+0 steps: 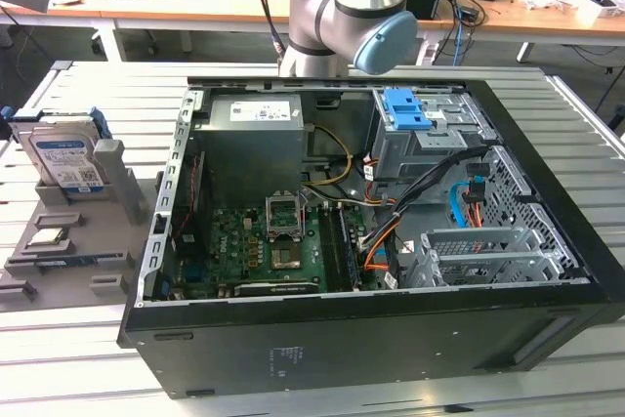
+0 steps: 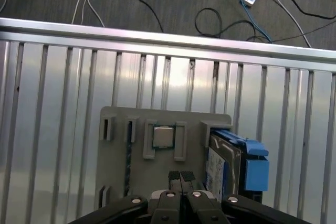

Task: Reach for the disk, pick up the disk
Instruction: 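Pick up the disk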

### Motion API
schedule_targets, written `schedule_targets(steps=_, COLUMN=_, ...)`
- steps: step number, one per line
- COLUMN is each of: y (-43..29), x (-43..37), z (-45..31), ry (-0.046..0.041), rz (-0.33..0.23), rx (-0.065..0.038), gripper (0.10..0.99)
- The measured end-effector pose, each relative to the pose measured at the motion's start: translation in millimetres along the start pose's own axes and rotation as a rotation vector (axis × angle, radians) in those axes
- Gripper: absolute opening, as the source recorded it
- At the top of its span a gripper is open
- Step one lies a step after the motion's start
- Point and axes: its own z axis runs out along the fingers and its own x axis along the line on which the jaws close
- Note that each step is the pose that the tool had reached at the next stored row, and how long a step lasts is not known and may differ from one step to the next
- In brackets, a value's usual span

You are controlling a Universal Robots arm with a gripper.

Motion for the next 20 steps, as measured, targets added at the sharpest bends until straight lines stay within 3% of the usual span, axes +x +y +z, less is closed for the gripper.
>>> schedule_targets(steps=20, y=0.0, x=0.0, z=0.0, ry=0.0061, rz=-0.158, rx=0.000, gripper=0.106)
